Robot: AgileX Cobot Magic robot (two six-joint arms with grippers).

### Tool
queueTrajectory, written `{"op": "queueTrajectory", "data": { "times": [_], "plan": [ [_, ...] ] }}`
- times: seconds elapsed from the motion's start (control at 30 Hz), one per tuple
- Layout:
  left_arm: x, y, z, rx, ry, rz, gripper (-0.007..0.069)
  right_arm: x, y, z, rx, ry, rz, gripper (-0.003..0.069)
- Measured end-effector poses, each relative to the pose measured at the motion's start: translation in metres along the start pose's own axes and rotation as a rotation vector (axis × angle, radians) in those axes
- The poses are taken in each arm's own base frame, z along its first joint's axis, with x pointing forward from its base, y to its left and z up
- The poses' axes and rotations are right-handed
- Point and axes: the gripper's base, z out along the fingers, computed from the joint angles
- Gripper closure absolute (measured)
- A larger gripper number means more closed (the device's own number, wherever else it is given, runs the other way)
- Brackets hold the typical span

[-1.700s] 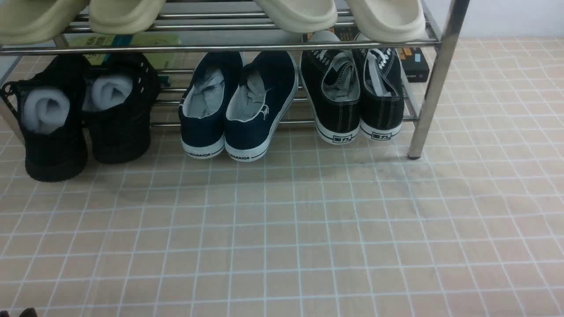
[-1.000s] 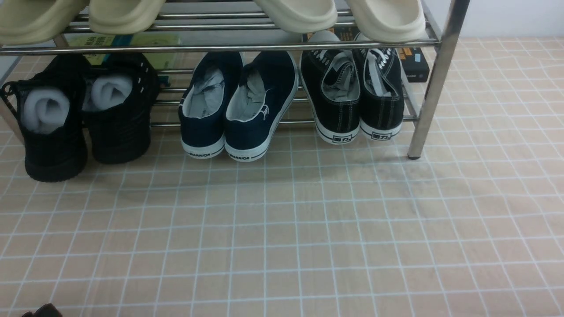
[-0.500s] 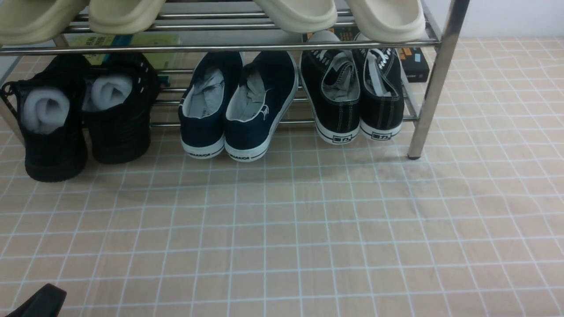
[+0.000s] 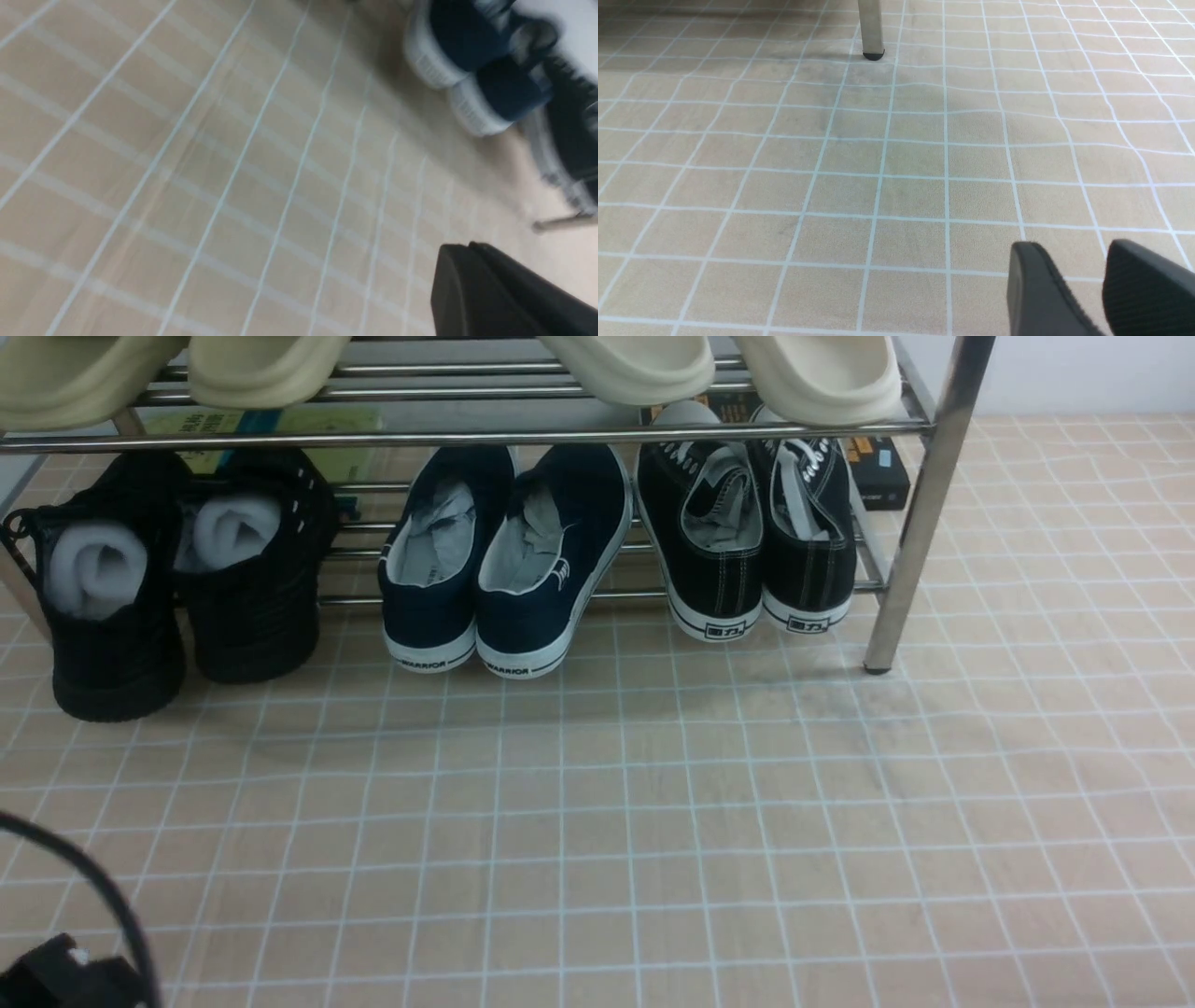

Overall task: Take the shoes off the shelf from the light coffee tablecloth by hand.
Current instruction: 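Grasp the leftmost shoe on the bottom shelf of the shoe rack with the left gripper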

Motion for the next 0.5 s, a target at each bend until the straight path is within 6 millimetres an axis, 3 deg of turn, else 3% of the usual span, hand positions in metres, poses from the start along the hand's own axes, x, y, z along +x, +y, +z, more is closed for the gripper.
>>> {"op": "queueTrajectory", "data": {
  "times": [0.1,0.17,0.2,0.37,0.43,0.5],
  "plan": [
    [-0.009,-0.002,0.012,-0.159,0.147,0.045,0.0624,0.0,0.0,0.0,0.0,0.0,0.0,0.042],
    [-0.034,-0.013,0.019,-0.26,0.155,0.134,0.0624,0.0,0.0,0.0,0.0,0.0,0.0,0.042],
    [-0.035,-0.015,0.018,-0.254,0.148,0.137,0.0624,0.0,0.0,0.0,0.0,0.0,0.0,0.042],
    [-0.108,-0.054,0.023,-0.428,0.038,0.278,0.0624,0.0,0.0,0.0,0.0,0.0,0.0,0.042],
    [-0.121,-0.058,0.031,-0.485,0.051,0.292,0.0624,0.0,0.0,0.0,0.0,0.0,0.0,0.042],
    [-0.147,-0.066,0.047,-0.576,0.08,0.308,0.0624,0.0,0.0,0.0,0.0,0.0,0.0,0.042]
  ]
}}
